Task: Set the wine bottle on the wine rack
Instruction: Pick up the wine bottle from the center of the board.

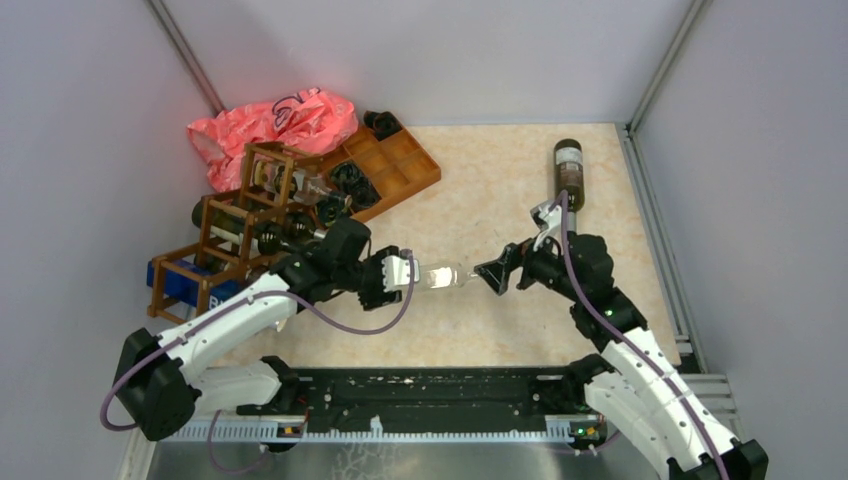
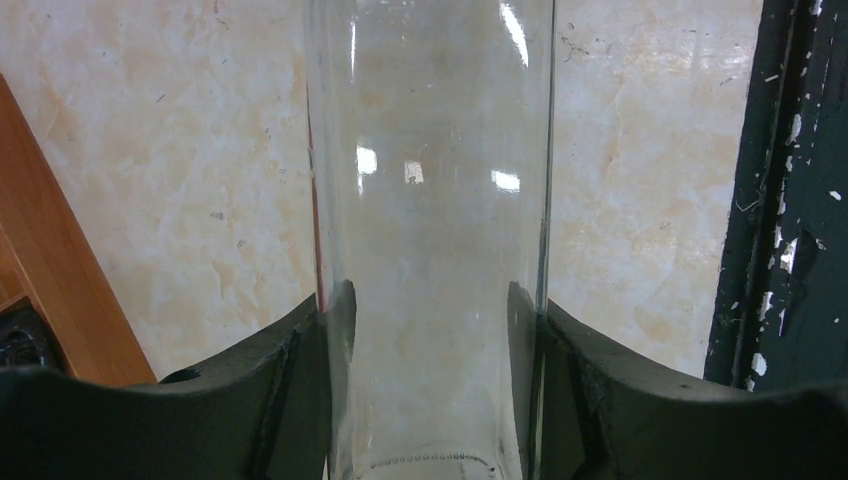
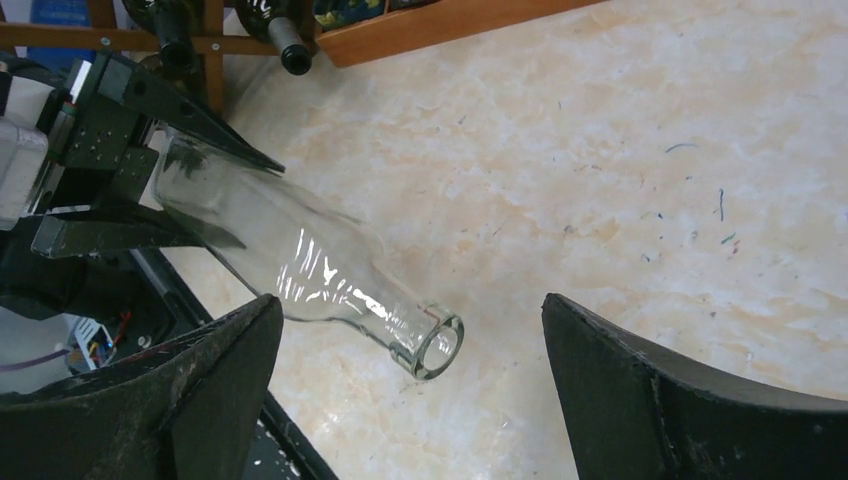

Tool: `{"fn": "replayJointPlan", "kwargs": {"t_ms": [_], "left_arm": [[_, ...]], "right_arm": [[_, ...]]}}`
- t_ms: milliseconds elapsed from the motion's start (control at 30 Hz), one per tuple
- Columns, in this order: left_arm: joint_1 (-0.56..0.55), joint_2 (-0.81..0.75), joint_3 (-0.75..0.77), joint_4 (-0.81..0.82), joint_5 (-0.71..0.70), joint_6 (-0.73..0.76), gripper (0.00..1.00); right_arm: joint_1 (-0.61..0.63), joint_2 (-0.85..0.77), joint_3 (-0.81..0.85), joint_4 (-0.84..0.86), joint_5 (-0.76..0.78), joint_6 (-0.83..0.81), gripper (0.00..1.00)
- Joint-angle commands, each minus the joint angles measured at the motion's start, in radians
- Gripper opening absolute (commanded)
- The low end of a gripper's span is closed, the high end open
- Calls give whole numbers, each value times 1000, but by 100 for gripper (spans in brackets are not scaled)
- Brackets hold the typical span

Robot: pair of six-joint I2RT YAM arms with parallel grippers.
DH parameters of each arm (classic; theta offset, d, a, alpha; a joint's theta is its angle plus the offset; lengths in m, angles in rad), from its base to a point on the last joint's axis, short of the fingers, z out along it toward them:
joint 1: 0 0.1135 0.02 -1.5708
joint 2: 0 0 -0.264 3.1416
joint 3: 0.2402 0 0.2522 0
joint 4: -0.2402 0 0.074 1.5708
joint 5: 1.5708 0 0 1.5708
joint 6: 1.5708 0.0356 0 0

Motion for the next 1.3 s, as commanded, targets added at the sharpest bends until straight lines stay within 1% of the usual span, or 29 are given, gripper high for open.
{"fn": "replayJointPlan", "kwargs": {"t_ms": [0, 200, 367, 567, 867, 933, 1267], "left_arm": [[1, -20, -2, 38, 75, 51, 0], [1, -15, -3, 39, 103, 61, 0], [1, -13, -10, 39, 138, 70, 0], [-2, -15, -20, 38, 173, 86, 0], [-12, -13, -21, 30, 186, 110, 0], [-16, -11, -19, 28, 189, 115, 0], [-20, -9, -21, 24, 210, 127, 0]], "right_arm": [[8, -10, 79, -35, -1, -99, 99], [8, 5, 102, -40, -77, -165, 99], [8, 7, 93, -11, -183, -224, 99], [8, 10, 82, 15, -274, -248, 99], [8, 73, 131, -22, -354, -295, 98], [8, 84, 145, -33, -368, -328, 98], [9, 108, 166, -36, -378, -379, 98]]}}
